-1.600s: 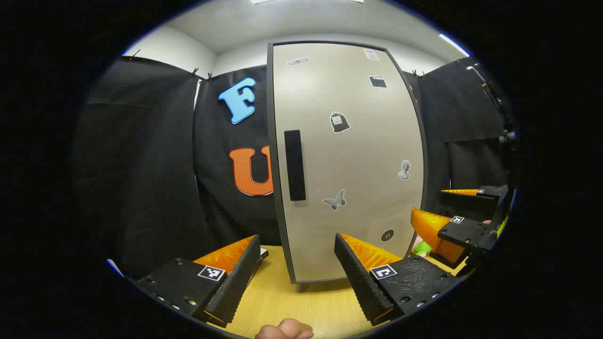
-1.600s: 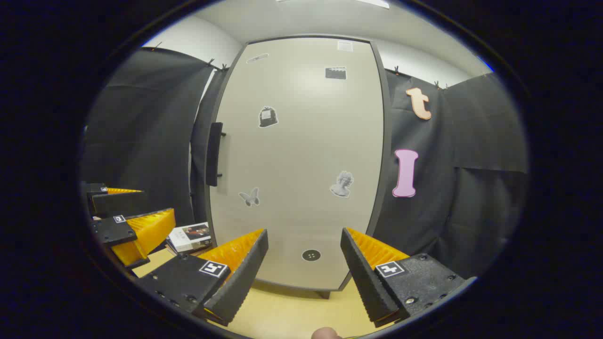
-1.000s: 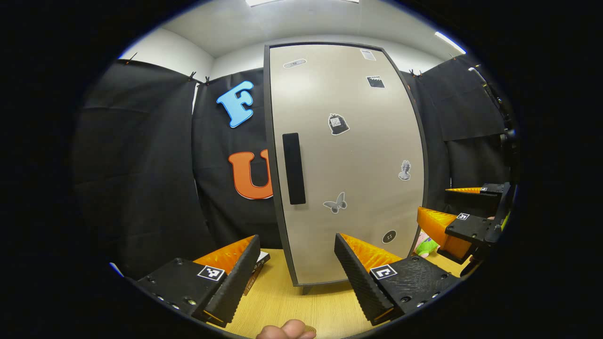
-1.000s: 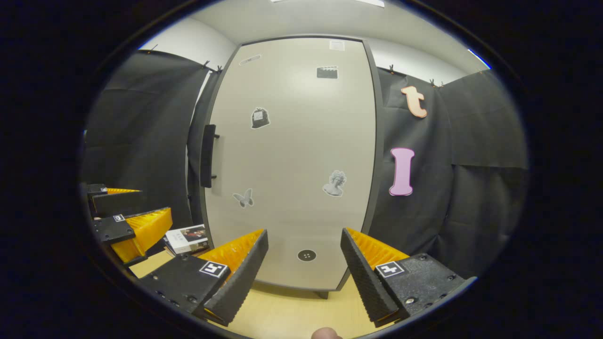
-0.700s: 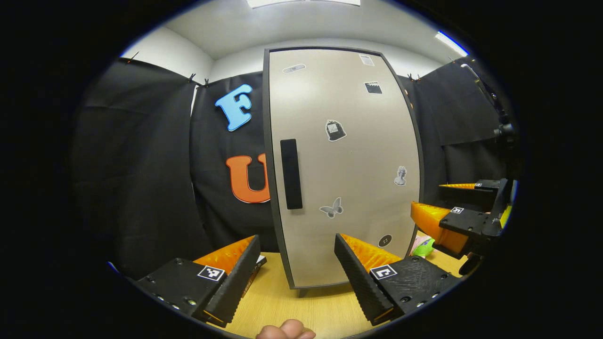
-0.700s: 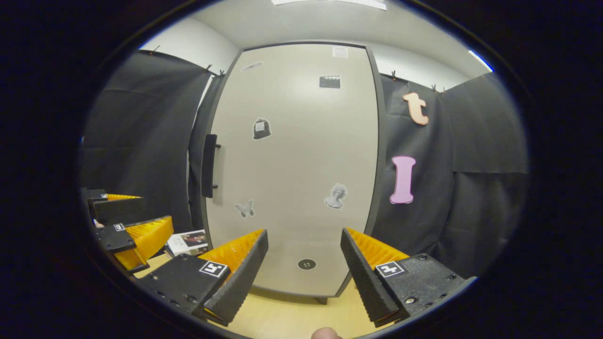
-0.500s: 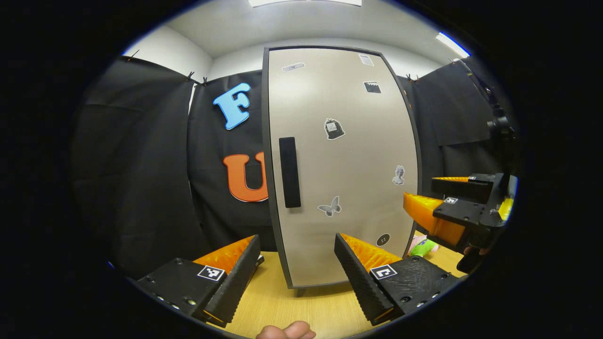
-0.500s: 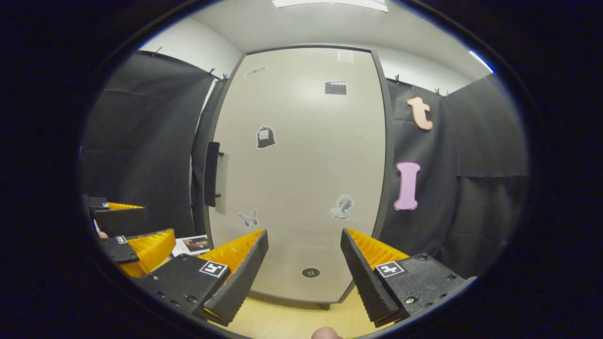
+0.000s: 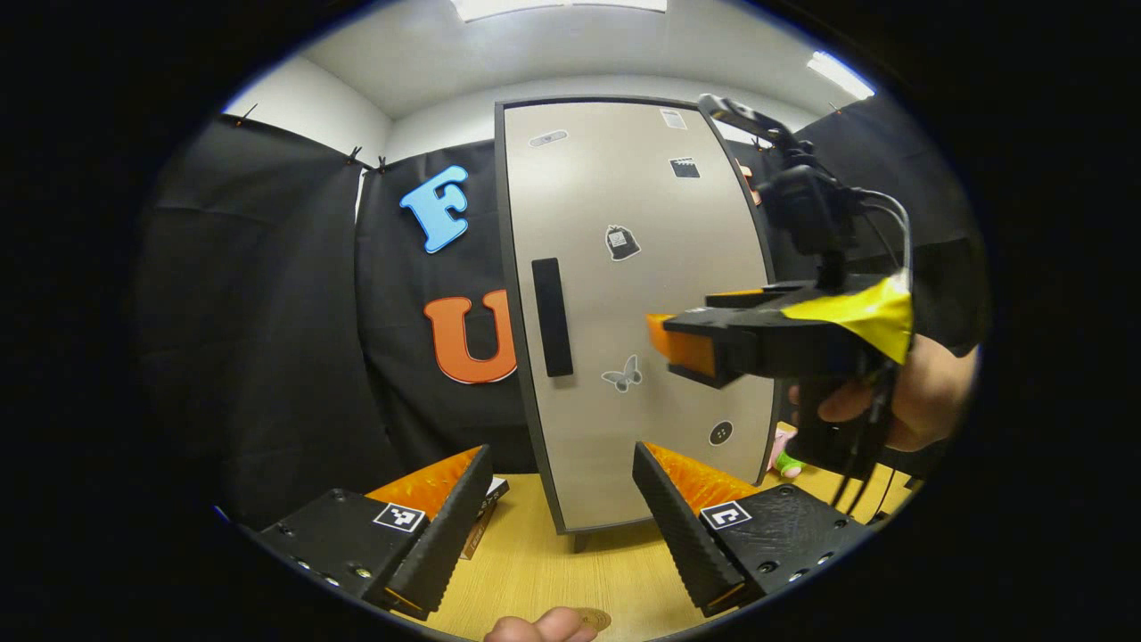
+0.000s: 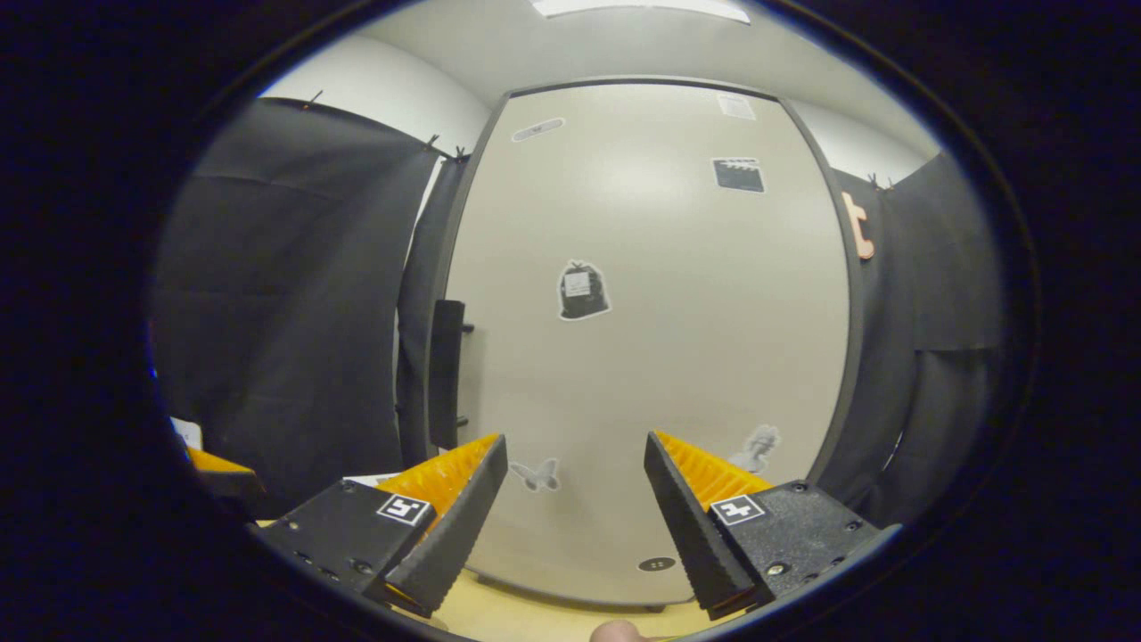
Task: Open the cabinet door with the right hand, grasp the bottle in the cabinet with the left hand and place it on the coaster, then close the cabinet door with the right hand.
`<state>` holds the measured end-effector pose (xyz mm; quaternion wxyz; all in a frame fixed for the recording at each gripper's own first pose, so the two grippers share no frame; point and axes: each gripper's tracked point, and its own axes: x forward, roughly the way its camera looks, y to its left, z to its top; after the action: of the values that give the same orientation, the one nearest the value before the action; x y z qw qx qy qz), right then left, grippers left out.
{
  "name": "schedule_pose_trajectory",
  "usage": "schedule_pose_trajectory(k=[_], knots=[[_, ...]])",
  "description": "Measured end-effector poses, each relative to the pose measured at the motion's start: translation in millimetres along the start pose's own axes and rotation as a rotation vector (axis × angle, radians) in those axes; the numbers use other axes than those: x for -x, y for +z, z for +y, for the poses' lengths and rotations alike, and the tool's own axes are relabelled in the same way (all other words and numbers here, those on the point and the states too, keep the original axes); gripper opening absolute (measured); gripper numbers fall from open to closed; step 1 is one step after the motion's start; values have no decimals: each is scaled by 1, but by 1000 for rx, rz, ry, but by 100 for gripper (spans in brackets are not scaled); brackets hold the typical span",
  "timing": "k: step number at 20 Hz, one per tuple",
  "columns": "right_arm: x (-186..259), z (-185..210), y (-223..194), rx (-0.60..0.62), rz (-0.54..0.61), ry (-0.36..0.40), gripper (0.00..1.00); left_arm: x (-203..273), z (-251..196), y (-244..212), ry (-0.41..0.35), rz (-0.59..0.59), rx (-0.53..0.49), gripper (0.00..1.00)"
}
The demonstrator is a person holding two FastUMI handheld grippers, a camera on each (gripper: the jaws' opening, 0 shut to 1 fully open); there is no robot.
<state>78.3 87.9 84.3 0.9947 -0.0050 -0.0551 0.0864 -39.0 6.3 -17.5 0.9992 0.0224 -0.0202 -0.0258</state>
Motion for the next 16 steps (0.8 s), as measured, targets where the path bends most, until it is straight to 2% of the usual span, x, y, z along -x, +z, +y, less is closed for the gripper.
schedule_pose_trajectory(k=[3, 4, 5, 6, 13, 16], knots=[[-19, 32, 3, 3, 1, 52, 99, 17, -4, -10, -15, 22, 14, 96], [-26, 43, 2, -3, 11, 70, 100, 23, -5, -13, -25, 29, 14, 89], [-32, 53, 1, -17, 20, 93, 99, 30, -4, -17, -29, 44, 8, 89], [-38, 60, 1, -26, 26, 101, 99, 37, -1, -19, -24, 49, 3, 96], [-70, 84, -5, -22, 66, 103, 99, 73, 13, -7, -27, 24, 11, 96], [-74, 87, -26, 26, 160, 79, 99, 75, 16, -9, -35, 17, 13, 96]])
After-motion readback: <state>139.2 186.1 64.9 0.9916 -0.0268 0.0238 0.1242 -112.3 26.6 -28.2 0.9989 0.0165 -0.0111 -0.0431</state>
